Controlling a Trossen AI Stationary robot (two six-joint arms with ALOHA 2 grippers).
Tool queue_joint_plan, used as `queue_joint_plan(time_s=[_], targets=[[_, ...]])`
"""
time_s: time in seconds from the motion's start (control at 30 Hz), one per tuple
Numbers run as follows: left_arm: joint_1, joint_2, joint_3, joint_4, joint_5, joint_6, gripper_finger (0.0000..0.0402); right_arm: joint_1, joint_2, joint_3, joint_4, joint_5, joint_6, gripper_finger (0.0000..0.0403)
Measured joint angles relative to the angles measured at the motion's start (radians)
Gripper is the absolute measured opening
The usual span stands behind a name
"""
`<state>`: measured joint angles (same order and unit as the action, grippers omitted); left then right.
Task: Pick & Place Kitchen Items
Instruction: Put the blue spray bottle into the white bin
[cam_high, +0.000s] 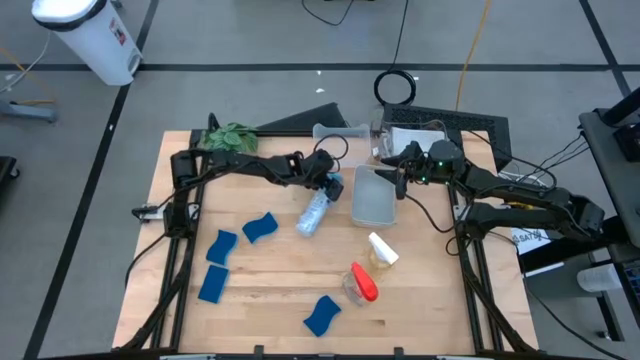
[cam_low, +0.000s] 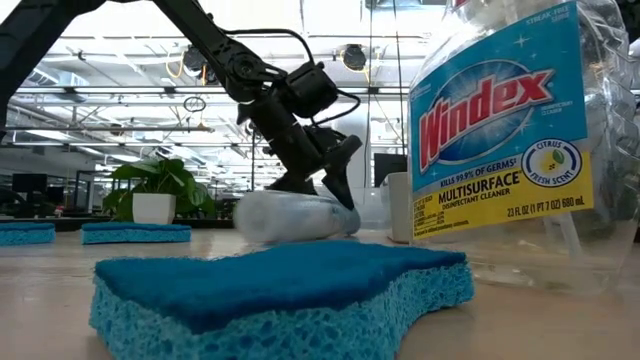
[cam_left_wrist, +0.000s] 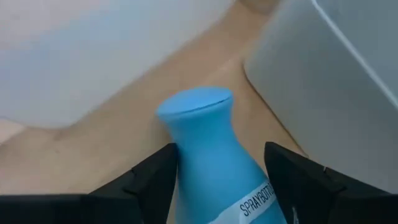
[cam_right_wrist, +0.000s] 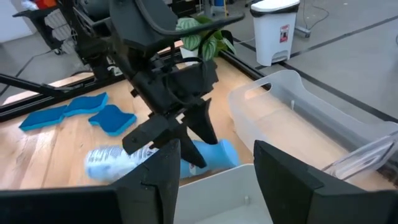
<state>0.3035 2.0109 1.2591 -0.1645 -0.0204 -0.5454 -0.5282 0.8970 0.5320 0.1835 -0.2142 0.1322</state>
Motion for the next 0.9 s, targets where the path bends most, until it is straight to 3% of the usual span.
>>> queue_joint_plan(time_s=[0.33,0.63,0.9], targets=[[-0.001,-0.002,0.0,-0.149,0.183,0.108,0.0203,0.0,0.0,0.0,-0.001,0.0,-0.002,0.0171],[-0.041,-0.001,-0.002,-0.161,0.176,0.229,0.0179,0.0,0.0,0.0,-0.001,0.0,-0.002,0.0171],[-0.058,0.007,0.0,-0.188,0.198,0.23,0.0238,0.0,0.0,0.0,-0.001,0.001,-0.002,0.0171]])
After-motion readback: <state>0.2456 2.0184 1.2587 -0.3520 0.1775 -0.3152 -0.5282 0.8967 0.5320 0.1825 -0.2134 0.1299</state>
